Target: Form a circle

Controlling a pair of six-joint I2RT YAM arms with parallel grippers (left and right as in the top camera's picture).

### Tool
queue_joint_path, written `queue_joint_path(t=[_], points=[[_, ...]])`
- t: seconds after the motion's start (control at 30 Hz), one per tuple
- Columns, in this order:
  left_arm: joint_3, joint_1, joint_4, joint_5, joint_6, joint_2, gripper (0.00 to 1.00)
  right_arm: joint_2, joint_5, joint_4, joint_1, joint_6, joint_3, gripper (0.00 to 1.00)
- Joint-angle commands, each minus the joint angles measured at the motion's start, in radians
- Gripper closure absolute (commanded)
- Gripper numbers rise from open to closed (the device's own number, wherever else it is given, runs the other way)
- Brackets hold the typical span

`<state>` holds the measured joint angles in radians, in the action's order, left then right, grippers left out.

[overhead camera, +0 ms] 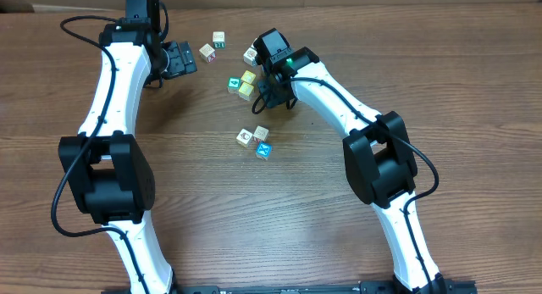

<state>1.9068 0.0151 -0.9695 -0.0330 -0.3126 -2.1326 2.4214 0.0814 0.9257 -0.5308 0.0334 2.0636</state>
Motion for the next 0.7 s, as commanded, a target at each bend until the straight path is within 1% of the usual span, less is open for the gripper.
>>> queue_joint_path(t=[0.0, 0.1, 0.53, 0.57, 0.67], points=[[0.019, 0.002, 0.001, 0.007, -0.009, -0.003, 0.00, -0.055, -0.004, -0.003, -0.004, 0.003, 0.030, 0.56], [0.019, 0.002, 0.001, 0.007, -0.009, -0.003, 0.00, -0.055, -0.004, -0.005, -0.004, 0.003, 0.030, 0.59], [0.019, 0.002, 0.001, 0.007, -0.009, -0.003, 0.00, -0.051, -0.004, -0.006, -0.003, 0.003, 0.013, 0.60], [0.019, 0.002, 0.001, 0.007, -0.009, -0.003, 0.00, -0.051, -0.004, -0.009, -0.003, 0.003, 0.008, 0.61], [0.019, 0.002, 0.001, 0.007, -0.009, -0.003, 0.00, -0.051, -0.004, -0.021, -0.001, 0.003, 0.002, 0.67]])
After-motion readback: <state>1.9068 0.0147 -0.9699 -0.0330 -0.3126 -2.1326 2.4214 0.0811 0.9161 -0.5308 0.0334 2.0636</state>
